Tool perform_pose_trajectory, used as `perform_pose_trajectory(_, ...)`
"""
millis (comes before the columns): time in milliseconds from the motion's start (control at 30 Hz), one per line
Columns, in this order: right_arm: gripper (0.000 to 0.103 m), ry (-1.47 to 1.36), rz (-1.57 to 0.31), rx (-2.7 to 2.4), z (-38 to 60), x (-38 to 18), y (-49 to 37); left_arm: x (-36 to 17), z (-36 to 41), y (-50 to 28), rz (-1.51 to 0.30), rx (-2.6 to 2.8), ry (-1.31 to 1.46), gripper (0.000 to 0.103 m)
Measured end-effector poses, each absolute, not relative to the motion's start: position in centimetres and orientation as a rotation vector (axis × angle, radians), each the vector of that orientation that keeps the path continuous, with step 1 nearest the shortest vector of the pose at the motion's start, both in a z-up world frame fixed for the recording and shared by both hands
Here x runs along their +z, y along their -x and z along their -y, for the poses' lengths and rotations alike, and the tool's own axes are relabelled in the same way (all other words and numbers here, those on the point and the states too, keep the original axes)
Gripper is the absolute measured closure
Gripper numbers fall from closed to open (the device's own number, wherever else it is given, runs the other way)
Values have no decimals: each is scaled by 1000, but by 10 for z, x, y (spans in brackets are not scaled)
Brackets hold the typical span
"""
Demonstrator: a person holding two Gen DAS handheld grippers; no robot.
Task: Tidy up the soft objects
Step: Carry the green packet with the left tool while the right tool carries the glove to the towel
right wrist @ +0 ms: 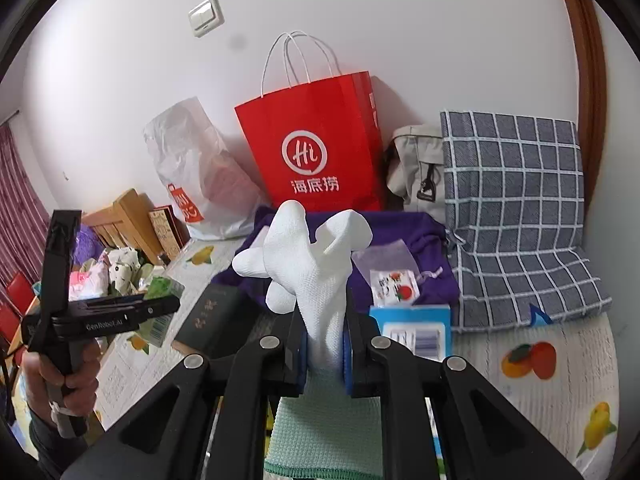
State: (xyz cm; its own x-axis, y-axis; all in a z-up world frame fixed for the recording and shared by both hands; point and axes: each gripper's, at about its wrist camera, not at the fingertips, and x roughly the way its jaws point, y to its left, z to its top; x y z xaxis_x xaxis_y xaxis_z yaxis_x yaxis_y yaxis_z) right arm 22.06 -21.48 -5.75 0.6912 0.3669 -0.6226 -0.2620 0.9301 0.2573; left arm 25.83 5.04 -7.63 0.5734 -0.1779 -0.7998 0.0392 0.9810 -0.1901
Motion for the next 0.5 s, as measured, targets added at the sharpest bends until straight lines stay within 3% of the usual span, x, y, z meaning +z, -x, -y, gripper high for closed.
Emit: perform_pose_trajectory(500, 90, -95, -718, 405, 177, -57, -289, -66, -55, -307, -922, -80, 94, 53)
